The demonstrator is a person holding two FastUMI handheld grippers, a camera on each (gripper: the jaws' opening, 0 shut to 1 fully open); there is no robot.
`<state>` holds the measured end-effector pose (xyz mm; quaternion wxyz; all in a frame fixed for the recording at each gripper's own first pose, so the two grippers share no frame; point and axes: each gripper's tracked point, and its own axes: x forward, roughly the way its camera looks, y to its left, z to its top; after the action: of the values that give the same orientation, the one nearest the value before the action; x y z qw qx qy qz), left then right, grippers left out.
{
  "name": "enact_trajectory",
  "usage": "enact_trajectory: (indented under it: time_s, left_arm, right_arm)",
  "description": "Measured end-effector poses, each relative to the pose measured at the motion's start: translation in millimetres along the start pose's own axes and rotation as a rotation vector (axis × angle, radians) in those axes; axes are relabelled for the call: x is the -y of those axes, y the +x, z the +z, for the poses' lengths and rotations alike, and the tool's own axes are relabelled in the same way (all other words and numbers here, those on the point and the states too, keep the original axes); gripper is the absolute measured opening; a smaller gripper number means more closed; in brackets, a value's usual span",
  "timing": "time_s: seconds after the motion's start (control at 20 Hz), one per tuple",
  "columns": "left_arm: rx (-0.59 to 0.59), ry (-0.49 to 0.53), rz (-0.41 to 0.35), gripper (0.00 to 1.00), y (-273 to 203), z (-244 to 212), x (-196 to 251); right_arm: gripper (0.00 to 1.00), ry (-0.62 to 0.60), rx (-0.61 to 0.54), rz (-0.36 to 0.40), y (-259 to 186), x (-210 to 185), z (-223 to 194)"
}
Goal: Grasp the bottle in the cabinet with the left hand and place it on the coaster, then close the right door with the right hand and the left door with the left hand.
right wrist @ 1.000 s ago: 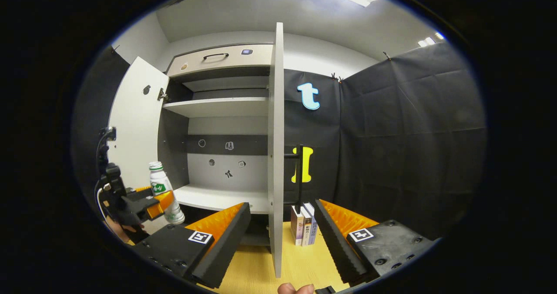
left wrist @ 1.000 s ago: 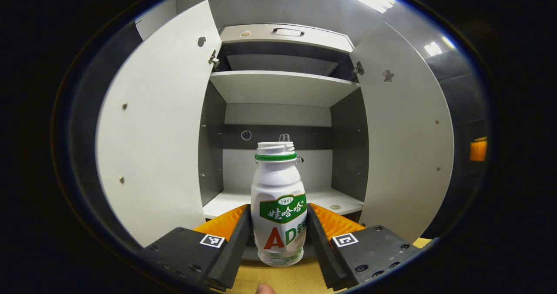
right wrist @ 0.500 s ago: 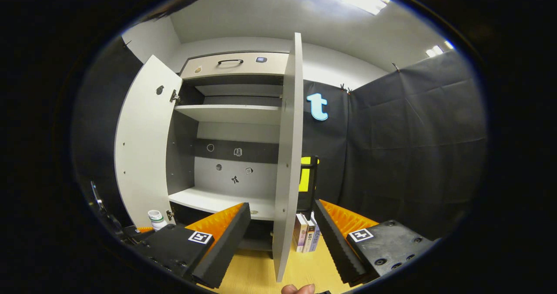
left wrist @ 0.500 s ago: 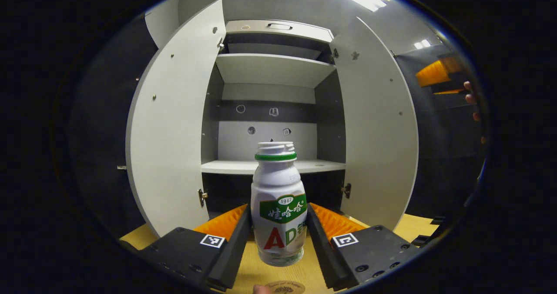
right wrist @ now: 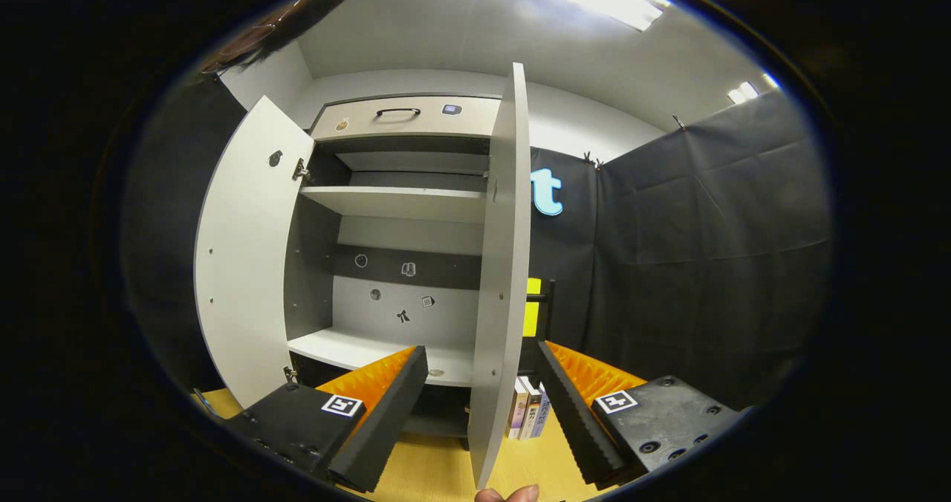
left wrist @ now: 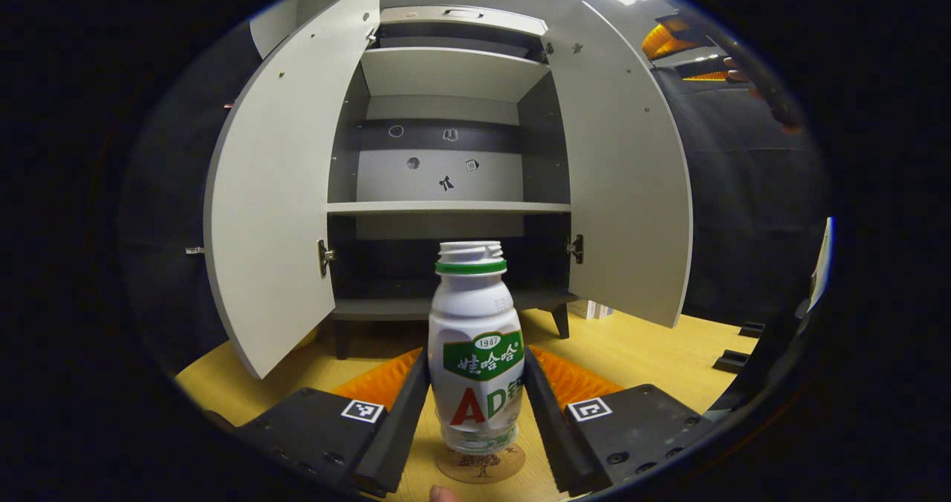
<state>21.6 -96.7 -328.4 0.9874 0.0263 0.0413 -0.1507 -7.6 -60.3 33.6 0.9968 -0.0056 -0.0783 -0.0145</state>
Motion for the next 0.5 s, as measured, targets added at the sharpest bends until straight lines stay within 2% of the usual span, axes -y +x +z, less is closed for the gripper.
enact_trajectory:
  time_s: [0.5]
  left_arm:
    - [-0.069, -0.018, -0.014, 0.77, 1.4, -46.6, 1.6]
  right_arm:
    - [0.98, -0.050, -0.034, -0.016, -1.4, 1.5, -10.1]
